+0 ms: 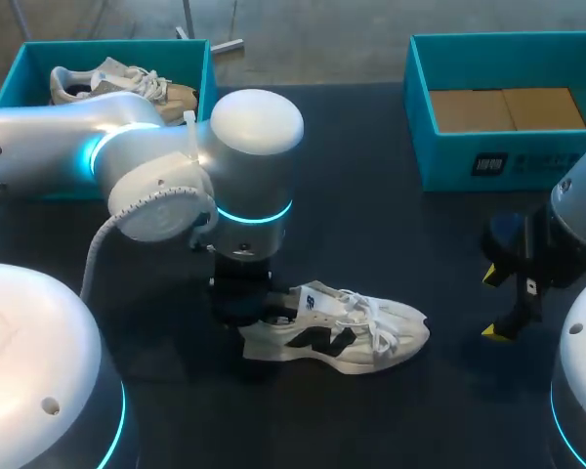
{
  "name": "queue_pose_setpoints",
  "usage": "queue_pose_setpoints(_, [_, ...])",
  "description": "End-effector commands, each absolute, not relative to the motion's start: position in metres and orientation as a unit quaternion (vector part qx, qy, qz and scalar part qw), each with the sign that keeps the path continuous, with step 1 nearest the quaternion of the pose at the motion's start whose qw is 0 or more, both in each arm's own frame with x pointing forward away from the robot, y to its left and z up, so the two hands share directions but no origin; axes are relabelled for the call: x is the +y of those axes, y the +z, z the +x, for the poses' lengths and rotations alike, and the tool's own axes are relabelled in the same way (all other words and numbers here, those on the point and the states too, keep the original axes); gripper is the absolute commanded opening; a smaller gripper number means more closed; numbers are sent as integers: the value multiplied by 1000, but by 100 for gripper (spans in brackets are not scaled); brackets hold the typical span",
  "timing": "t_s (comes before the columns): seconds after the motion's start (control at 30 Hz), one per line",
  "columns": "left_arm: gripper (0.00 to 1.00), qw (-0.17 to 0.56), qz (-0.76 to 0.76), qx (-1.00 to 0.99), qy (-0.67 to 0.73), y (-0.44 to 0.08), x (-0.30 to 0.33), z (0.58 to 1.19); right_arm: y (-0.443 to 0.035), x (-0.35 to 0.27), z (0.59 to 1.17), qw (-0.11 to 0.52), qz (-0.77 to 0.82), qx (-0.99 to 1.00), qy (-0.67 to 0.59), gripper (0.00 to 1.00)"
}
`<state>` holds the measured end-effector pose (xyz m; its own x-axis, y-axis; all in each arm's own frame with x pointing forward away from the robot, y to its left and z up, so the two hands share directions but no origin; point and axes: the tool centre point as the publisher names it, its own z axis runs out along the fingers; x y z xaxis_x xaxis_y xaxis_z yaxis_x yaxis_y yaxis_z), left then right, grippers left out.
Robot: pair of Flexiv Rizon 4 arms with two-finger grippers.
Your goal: Take the shoe out of the shoebox, open the shoe tongue, remove and reinsert the insole, then place the shoe into the shoebox
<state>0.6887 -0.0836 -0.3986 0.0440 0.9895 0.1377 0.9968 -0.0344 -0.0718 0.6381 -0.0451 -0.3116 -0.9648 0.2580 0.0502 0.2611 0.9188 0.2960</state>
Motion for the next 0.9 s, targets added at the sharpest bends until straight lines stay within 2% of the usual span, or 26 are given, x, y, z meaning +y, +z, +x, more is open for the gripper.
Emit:
queue_pose_setpoints(0.03, [0, 65, -724, -687, -21, -403, -87, 685, -312, -45, 637, 3, -132, -979, -153, 100])
queue_pose_setpoints(0.5, [1, 56, -734, -677, -20, -398, -85, 681, -312, -45, 637, 3, -132, -979, -153, 100])
queue_pose_setpoints(0.53, [23, 55, -735, -675, -20, -398, -85, 681, -312, -45, 637, 3, -132, -979, -153, 100])
queue_pose_setpoints(0.6, [40, 54, -738, -673, -20, -397, -85, 680, -312, -45, 637, 3, -132, -979, -153, 100])
queue_pose_setpoints(0.63, [51, 52, -740, -671, -21, -397, -85, 681, -312, -45, 637, 3, -132, -979, -153, 100])
queue_pose_setpoints(0.67, [68, 51, -740, -670, -21, -396, -85, 680, -312, -45, 637, 3, -132, -979, -153, 100])
queue_pose_setpoints(0.8, [100, 39, -747, -663, -20, -390, -86, 681, -312, -45, 637, 3, -132, -979, -153, 100])
queue_pose_setpoints(0.9, [100, 26, -753, -657, -10, -379, -85, 678, -312, -45, 637, 3, -132, -979, -153, 100])
